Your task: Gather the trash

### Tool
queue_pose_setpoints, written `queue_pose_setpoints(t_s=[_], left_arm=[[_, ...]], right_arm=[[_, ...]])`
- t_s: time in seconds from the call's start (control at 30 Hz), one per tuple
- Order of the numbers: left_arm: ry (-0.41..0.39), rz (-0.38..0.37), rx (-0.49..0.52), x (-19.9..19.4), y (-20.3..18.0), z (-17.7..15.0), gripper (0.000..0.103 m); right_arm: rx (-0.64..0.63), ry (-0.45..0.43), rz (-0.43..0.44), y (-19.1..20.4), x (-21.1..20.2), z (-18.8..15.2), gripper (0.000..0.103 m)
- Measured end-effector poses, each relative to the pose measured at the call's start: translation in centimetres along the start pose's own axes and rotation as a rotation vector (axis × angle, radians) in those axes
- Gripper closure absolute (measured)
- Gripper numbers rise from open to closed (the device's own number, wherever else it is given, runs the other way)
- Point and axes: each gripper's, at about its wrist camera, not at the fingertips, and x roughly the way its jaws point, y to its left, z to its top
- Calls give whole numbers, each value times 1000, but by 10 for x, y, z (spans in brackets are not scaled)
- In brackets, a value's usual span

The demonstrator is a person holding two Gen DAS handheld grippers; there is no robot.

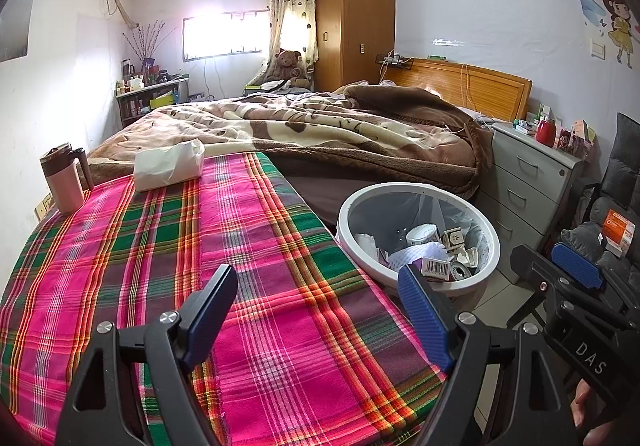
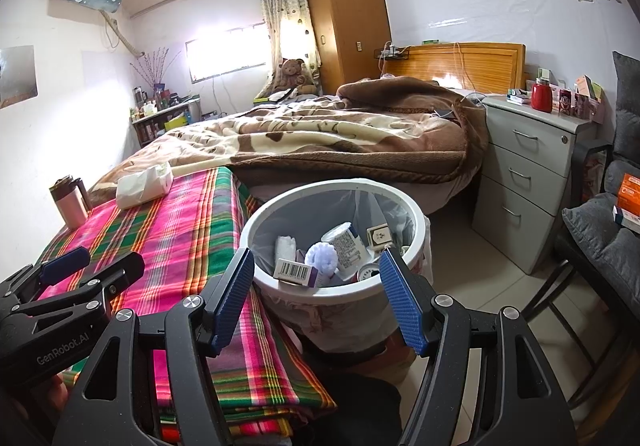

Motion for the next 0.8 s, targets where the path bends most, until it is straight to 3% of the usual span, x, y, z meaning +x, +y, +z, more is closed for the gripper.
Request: queue_pose_setpoints(t_s=[0.8], left_arm=[[4, -1, -11, 1, 3, -1, 19]], right_arm=[[-1, 6, 4, 2, -2, -1, 36]])
